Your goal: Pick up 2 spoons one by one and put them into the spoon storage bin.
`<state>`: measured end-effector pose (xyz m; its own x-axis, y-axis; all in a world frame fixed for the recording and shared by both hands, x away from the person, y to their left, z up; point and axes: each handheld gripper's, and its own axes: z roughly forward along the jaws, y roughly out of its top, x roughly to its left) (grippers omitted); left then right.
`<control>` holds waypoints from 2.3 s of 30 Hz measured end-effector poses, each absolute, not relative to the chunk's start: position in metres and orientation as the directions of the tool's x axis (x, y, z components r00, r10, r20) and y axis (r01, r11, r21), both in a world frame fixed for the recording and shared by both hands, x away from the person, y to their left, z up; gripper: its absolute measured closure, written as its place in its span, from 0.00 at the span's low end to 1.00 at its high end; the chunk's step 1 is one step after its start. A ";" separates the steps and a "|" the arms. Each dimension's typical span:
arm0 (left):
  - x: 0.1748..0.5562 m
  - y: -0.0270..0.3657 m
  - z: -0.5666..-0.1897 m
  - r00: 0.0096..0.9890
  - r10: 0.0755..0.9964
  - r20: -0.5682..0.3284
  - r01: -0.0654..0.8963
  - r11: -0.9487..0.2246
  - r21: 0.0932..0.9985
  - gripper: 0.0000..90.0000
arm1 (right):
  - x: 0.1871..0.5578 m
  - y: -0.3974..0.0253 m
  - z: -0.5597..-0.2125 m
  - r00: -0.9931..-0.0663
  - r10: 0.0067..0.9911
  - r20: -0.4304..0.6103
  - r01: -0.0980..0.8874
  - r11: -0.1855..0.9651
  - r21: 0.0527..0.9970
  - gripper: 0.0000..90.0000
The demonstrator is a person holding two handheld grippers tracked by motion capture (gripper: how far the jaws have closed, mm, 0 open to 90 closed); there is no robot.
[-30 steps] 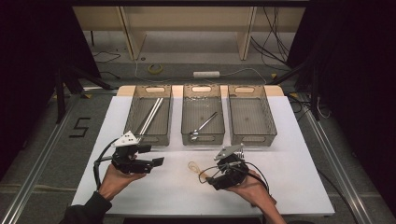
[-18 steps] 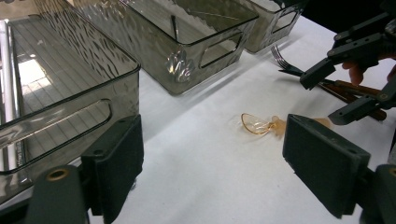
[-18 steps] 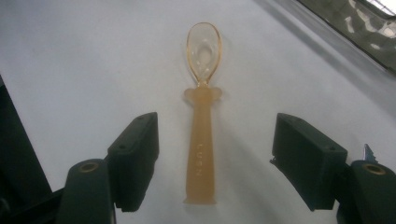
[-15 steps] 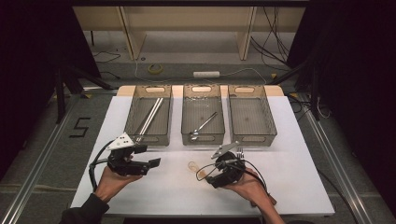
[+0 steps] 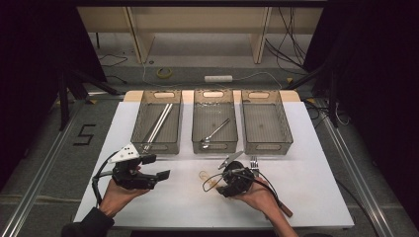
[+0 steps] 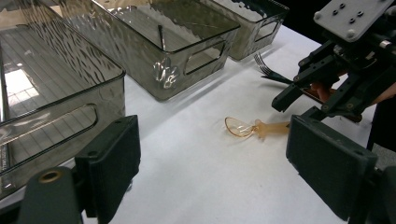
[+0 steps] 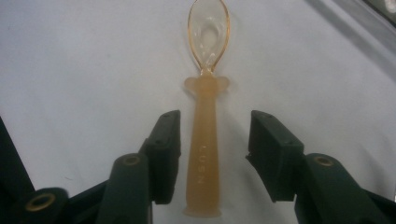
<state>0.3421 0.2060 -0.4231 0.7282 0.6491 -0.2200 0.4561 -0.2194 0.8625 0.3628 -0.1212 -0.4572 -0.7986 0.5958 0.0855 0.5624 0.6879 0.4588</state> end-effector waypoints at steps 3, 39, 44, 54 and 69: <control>0.341 0.207 -0.423 0.725 0.651 -0.225 0.461 -0.217 0.860 0.19 | 0.363 -0.119 -0.459 -0.802 0.591 0.088 0.562 0.695 0.448 0.66; 0.340 0.205 -0.422 0.733 0.648 -0.206 0.443 -0.225 0.868 0.19 | 0.361 -0.117 -0.460 -0.809 0.584 0.070 0.553 0.713 0.431 0.85; 0.340 0.207 -0.421 0.731 0.647 -0.218 0.446 -0.210 0.870 0.19 | 0.364 -0.125 -0.452 -0.805 0.588 0.081 0.553 0.692 0.464 0.85; 0.341 0.206 -0.421 0.729 0.645 -0.227 0.448 -0.199 0.871 0.19 | 0.373 -0.140 -0.427 -0.794 0.602 0.082 0.545 0.645 0.535 0.85; 0.341 0.207 -0.421 0.732 0.641 -0.230 0.446 -0.197 0.873 0.19 | 0.399 -0.140 -0.398 -0.773 0.634 0.025 0.515 0.603 0.609 0.85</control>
<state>0.3408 0.2068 -0.4210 0.7323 0.6412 -0.2295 0.4458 -0.1966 0.8733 0.3995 -0.1405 -0.3982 -0.7726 0.6344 0.0251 0.5150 0.6031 0.6092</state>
